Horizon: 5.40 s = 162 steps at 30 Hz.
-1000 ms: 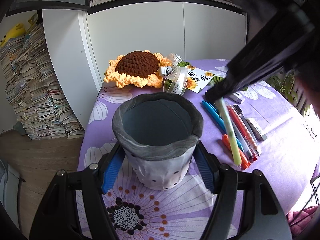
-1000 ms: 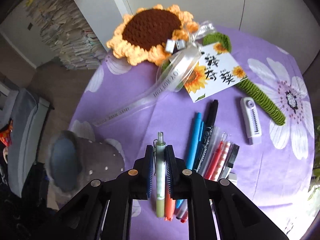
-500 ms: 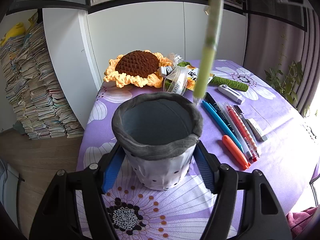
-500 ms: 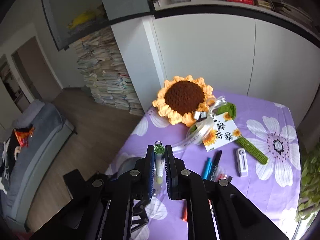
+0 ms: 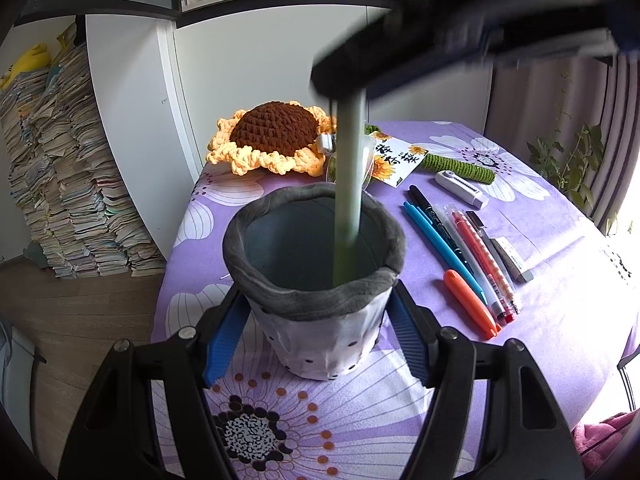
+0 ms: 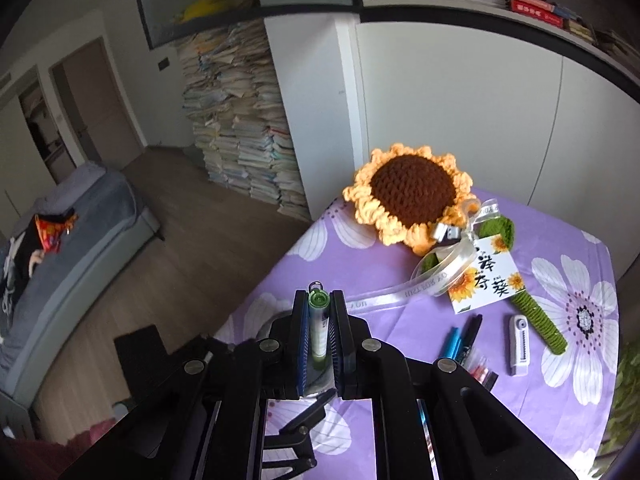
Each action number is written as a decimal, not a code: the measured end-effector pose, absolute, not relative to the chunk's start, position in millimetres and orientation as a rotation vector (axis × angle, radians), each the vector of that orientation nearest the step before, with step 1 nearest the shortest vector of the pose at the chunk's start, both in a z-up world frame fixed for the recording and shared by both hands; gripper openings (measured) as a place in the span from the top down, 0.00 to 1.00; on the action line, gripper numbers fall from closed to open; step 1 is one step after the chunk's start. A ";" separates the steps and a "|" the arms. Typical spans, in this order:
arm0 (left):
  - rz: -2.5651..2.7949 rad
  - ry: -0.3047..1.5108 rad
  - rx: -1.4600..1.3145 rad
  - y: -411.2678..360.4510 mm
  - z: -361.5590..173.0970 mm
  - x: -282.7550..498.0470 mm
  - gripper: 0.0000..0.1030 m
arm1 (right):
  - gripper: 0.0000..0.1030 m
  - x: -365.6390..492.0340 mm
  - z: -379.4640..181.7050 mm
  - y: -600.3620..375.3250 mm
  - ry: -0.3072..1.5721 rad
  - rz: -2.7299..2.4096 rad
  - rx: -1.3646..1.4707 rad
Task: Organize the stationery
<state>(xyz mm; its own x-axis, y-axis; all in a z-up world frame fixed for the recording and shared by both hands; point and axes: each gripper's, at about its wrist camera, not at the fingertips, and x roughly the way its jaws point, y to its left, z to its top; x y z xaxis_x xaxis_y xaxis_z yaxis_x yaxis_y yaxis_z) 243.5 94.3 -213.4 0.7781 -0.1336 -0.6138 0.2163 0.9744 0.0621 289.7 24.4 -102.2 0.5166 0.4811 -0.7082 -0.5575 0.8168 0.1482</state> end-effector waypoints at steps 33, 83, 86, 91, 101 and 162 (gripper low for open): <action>-0.141 0.611 0.201 87.5 -199.8 233.2 0.18 | 0.90 393.5 -206.6 -67.1 1.249 0.385 0.132; -0.167 0.601 0.155 91.1 -195.9 233.7 0.33 | 0.87 293.1 -58.9 -41.2 0.753 0.508 -0.035; -0.166 0.601 0.155 91.4 -195.9 234.0 0.33 | 0.87 278.3 -39.2 -33.5 0.695 0.548 -0.047; -0.166 0.600 0.156 91.4 -196.0 233.8 0.32 | 0.87 271.0 -31.1 -21.2 0.660 0.586 -0.056; -0.167 0.600 0.156 91.0 -196.3 233.6 0.32 | 0.87 279.9 -67.5 4.9 0.698 0.627 -0.116; -0.176 0.637 0.143 91.4 -202.4 235.6 0.32 | 0.89 418.1 -202.5 -68.1 1.207 0.264 0.139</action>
<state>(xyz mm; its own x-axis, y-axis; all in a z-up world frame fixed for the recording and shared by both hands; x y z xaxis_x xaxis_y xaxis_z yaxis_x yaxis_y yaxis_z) 235.6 91.4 -202.4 0.7898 -0.1189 -0.6017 0.2069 0.9752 0.0788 418.1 -68.1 -202.5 0.3297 0.2747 -0.9033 -0.1276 0.9609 0.2456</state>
